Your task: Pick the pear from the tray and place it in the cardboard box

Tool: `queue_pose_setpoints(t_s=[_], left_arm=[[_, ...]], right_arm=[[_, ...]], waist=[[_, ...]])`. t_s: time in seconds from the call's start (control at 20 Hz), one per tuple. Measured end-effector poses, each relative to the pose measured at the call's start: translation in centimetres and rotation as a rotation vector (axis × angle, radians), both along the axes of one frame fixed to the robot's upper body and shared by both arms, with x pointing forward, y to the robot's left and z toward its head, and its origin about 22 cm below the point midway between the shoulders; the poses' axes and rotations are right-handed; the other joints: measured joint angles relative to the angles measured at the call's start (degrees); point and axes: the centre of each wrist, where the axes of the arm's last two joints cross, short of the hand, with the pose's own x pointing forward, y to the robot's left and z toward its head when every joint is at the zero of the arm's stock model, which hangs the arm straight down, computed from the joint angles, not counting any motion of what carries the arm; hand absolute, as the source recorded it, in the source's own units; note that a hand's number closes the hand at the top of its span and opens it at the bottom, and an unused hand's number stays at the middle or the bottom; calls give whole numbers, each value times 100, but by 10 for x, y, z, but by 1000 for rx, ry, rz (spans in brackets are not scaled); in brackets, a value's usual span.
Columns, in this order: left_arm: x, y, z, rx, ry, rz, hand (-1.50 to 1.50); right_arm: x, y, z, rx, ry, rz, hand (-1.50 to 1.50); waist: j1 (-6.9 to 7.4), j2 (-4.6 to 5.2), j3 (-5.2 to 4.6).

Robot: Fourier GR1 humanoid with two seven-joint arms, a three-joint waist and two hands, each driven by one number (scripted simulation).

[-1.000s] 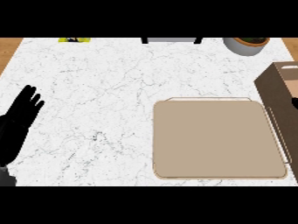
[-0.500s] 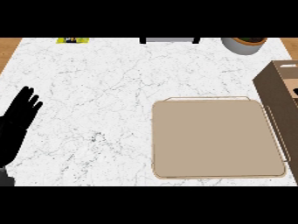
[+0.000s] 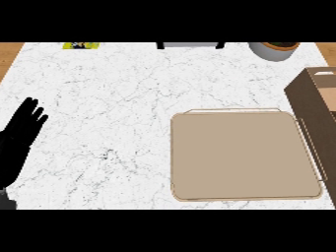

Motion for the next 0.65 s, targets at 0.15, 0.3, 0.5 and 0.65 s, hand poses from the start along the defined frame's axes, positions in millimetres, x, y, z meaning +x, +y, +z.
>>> queue_pose_setpoints(t_s=[0.15, 0.3, 0.5, 0.65], left_arm=[[1, 3, 7, -1, -3, 0, 0], [-2, -3, 8, -1, 2, 0, 0], [1, -2, 5, 1, 1, -1, 0], [-4, -1, 3, 1, 0, -4, 0]], right_arm=[[-34, -10, -4, 21, -40, -8, -150], [-66, -20, -1, 25, -51, 12, -150], [-96, -34, 3, 21, -61, 36, -150], [-116, -41, -3, 17, -55, 45, -150]], waist=[[-11, -1, 0], [-1, 1, 1], [21, 9, 0], [38, 12, 1]])
